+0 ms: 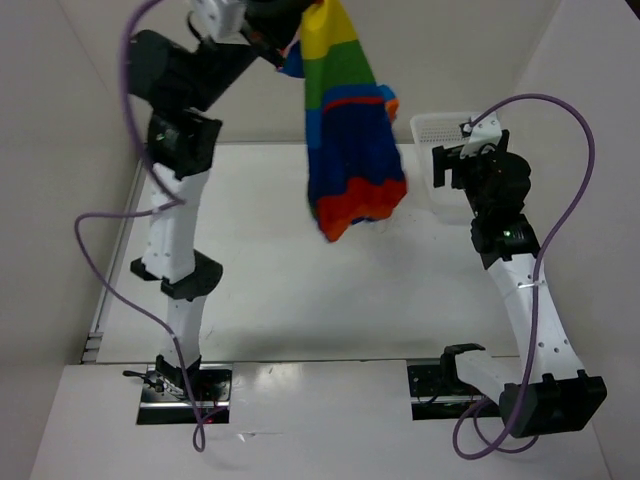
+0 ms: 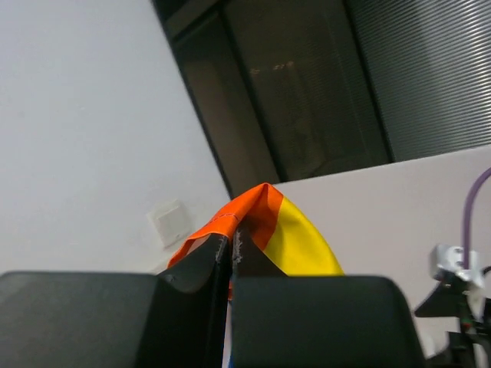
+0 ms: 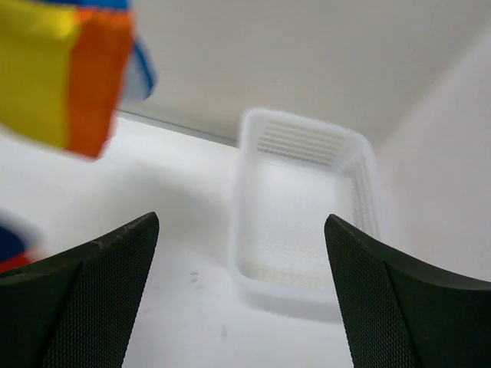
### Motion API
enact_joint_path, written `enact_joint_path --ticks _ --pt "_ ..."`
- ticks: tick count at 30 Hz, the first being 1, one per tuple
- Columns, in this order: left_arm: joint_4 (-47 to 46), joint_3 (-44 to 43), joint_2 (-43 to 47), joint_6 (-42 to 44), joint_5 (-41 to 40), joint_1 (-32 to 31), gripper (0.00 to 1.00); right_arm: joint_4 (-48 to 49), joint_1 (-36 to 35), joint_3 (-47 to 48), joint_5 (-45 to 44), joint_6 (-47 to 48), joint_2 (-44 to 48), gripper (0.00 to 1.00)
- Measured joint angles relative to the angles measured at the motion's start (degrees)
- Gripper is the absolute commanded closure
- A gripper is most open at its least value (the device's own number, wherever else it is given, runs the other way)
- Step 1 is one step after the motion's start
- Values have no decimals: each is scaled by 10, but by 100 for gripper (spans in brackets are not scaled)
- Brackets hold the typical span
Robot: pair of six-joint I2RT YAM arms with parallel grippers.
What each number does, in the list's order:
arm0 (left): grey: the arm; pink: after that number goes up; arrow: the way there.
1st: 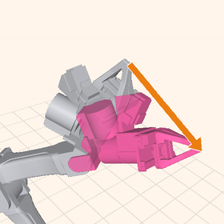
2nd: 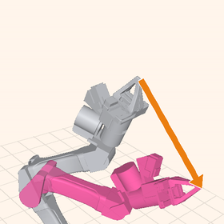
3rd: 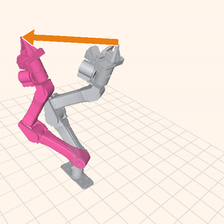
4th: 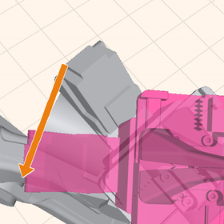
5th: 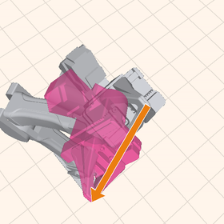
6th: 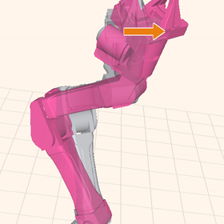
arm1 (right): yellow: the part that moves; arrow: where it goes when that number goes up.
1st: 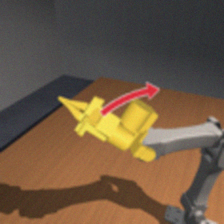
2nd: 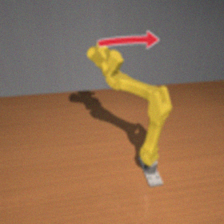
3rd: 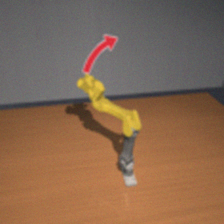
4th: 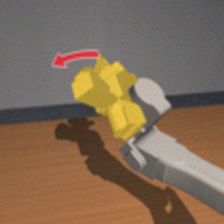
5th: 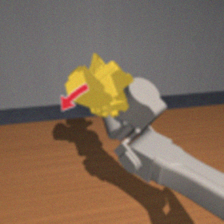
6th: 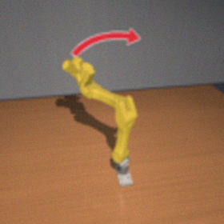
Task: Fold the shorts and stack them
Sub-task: Flatten the shorts out
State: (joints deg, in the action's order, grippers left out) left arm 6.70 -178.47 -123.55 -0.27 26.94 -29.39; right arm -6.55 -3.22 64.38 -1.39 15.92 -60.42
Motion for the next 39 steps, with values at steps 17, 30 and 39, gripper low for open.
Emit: enact_joint_path --ticks 17,30,39 --pt "551 12 -25 2 -11 189 100 -92 -219 55 104 90 -109 7" --pt "279 3 -28 2 -89 103 100 -85 -219 134 46 75 -182 1" --pt "259 3 -32 2 -127 87 100 -43 -219 119 69 15 -201 1"
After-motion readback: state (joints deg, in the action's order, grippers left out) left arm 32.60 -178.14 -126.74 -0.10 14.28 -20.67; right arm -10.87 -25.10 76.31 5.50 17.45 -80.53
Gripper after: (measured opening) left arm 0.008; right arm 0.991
